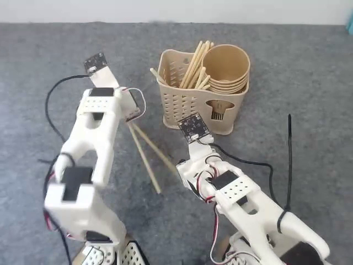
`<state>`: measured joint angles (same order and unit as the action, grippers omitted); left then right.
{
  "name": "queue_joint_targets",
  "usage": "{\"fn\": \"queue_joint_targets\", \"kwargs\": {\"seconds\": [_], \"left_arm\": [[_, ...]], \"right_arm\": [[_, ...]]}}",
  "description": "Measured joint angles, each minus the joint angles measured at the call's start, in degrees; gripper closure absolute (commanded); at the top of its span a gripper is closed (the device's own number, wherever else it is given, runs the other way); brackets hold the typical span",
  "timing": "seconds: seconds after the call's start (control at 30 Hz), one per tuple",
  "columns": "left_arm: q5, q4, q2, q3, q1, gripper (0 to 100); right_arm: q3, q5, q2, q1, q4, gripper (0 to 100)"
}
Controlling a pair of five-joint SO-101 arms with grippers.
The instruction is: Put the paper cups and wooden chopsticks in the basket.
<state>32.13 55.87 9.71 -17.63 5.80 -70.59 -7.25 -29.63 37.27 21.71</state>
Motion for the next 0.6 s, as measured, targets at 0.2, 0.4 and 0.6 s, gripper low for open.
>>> {"fn": "queue_joint_targets", "kwargs": {"seconds": [0.2,0.4,0.6], "left_arm": [[-2.9,-4.5,-16.6,-14.1,-0.1,99],[-5.3,-6.8,-25.9,-21.5,-0.1,99],[-8.1,-6.8,-26.6,-21.6,4.4,99]], "right_arm": [[1.9,-1.3,0.0,0.2,3.3,90.2],[5.3,-1.4,1.5,5.8,0.9,90.1],[16.7,-1.4,17.5,6.8,-0.7,89.9]]}}
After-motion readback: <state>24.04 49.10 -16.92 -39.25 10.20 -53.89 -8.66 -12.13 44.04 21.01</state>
